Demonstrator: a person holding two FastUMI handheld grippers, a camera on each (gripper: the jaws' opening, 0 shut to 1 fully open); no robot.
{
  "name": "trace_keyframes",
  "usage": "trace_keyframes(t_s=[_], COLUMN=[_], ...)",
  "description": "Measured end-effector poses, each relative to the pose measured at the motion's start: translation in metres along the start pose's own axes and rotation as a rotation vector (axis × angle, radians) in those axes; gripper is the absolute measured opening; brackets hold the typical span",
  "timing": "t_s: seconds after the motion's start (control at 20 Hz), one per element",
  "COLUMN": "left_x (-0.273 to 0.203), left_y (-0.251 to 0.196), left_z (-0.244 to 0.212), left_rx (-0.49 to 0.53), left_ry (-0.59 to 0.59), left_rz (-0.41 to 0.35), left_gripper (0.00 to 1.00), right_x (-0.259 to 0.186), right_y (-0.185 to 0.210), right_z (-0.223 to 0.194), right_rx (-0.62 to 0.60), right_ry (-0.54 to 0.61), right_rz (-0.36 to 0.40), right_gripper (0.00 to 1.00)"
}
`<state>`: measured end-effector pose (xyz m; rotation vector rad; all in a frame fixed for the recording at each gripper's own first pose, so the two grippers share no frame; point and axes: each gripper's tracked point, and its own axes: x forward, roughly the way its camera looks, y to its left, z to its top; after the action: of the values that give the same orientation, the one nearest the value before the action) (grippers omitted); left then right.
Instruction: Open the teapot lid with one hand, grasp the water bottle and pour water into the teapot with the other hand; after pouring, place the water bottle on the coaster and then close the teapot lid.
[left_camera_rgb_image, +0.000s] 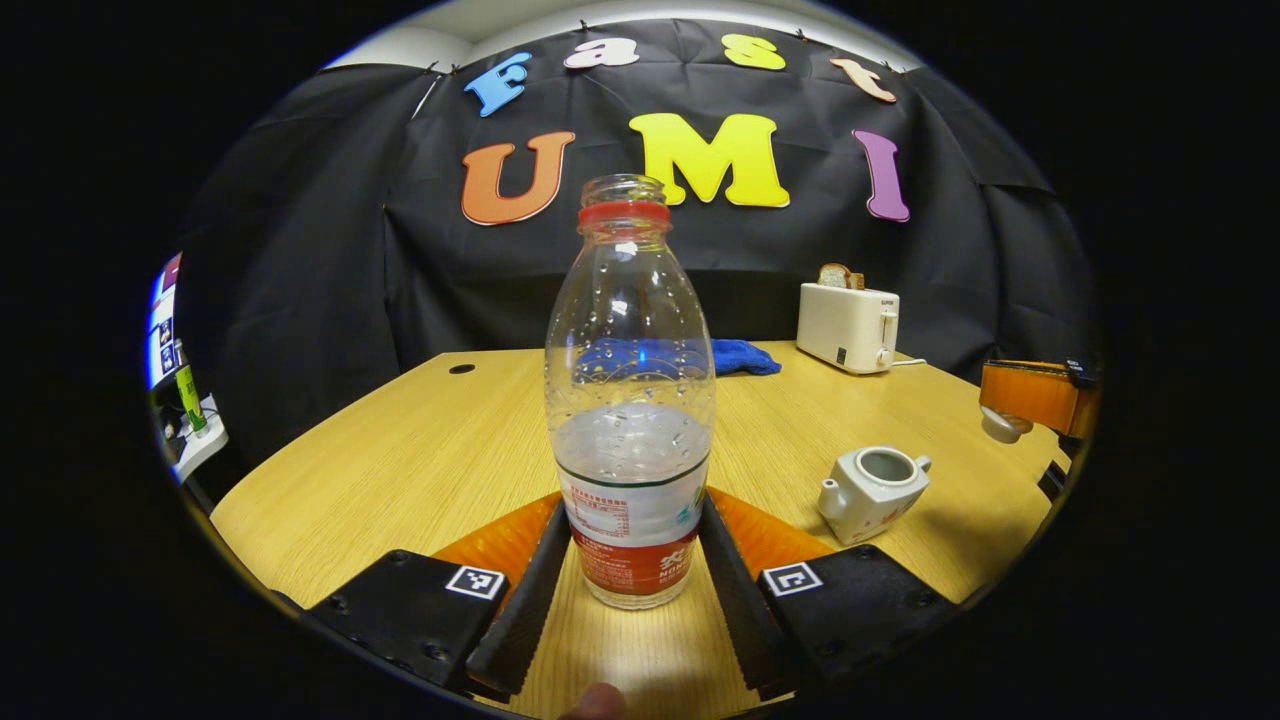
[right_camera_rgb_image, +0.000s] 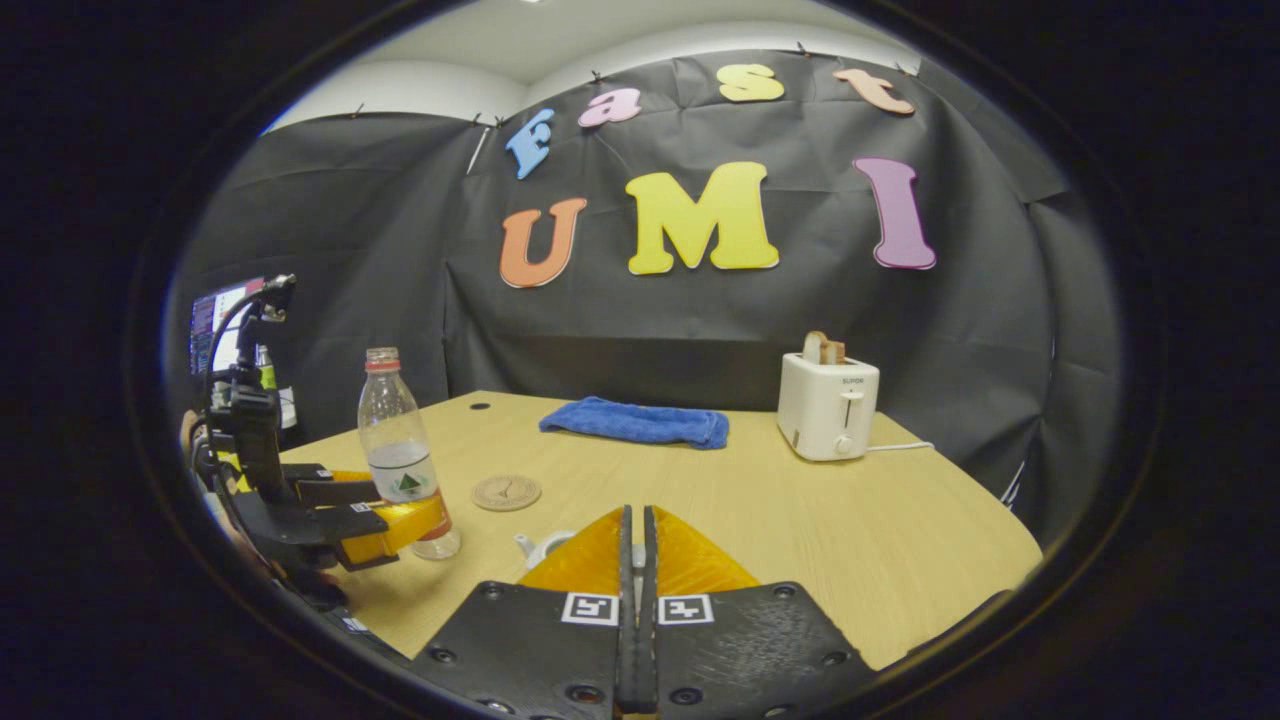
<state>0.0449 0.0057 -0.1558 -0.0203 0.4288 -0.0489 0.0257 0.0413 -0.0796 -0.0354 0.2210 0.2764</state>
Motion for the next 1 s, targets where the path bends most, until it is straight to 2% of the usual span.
trace_keyframes(t_s=[0.05,0.2,0.5,0.65,0.8,1.0], left_x=[-0.001,-0.005,-0.013,-0.012,-0.008,-0.003], left_y=[0.007,0.015,0.024,0.029,0.026,0.024], left_z=[-0.001,0.007,0.026,0.025,0.021,0.029], left_rx=[0.05,0.198,0.503,0.668,0.817,1.048], left_ry=[0.014,0.019,0.02,0.05,0.077,0.072], left_rz=[0.041,0.085,0.131,0.162,0.16,0.196], left_gripper=[0.78,0.77,0.76,0.76,0.75,0.74], right_x=[0.001,-0.001,-0.008,-0.009,-0.014,-0.018], right_y=[-0.002,-0.006,-0.017,-0.025,-0.033,-0.045], right_z=[0.0,-0.001,0.002,0.002,-0.001,-0.007], right_rx=[0.002,0.007,0.009,0.016,0.015,0.03], right_ry=[0.002,0.0,-0.01,-0.012,-0.012,-0.008], right_rz=[0.0,0.001,0.005,0.004,-0.002,-0.015], right_gripper=[0.0,0.0,0.0,0.0,0.0,0.0])
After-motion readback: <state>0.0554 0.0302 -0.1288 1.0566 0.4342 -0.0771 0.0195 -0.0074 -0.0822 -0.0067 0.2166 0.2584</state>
